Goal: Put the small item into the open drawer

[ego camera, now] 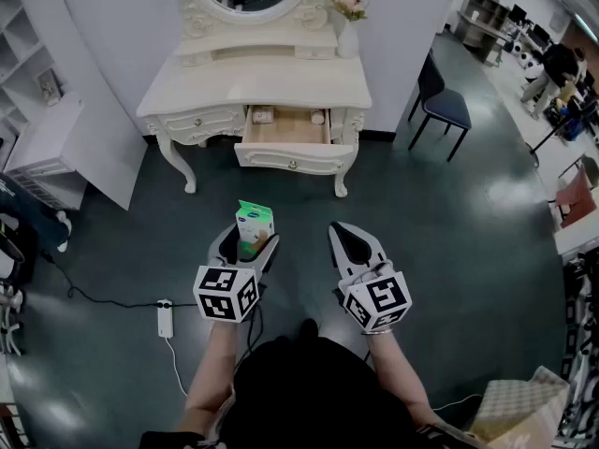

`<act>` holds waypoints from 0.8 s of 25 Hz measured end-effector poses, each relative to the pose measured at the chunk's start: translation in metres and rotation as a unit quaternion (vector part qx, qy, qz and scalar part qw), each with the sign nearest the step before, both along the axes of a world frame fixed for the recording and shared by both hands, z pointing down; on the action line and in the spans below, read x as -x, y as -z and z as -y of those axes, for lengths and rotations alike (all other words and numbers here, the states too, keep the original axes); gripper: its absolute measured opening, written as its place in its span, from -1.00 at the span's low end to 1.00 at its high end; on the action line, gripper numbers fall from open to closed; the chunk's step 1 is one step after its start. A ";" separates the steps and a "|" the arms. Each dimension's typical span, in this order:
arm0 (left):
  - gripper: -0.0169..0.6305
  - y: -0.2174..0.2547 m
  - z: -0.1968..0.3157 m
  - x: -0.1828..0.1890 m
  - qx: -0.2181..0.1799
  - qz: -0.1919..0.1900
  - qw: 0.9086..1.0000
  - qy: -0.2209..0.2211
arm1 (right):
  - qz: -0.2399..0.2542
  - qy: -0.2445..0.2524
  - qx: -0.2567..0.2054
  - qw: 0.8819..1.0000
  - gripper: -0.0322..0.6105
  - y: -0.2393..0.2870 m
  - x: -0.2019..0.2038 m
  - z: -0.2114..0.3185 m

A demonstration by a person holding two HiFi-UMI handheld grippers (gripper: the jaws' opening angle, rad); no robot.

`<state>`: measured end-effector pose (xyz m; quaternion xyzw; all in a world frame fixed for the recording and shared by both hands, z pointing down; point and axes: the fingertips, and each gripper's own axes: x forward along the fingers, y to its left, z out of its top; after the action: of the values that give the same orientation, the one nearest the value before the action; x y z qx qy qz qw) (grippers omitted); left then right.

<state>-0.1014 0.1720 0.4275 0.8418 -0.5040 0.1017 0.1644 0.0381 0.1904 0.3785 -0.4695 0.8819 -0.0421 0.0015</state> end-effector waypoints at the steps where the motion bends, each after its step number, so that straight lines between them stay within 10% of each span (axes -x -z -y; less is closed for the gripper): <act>1: 0.13 -0.001 0.000 -0.001 0.001 -0.001 1.000 -0.001 | 0.000 -0.001 0.000 1.000 -0.91 0.000 -0.001 0.000; 20: 0.13 0.000 0.002 -0.020 -0.005 0.009 1.000 -0.001 | 0.016 0.003 0.031 0.999 -0.91 -0.015 -0.022 0.007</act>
<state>-0.0809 0.1699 0.4276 0.8424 -0.5047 0.1067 0.1556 0.0600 0.1834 0.3932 -0.4657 0.8815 -0.0774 0.0010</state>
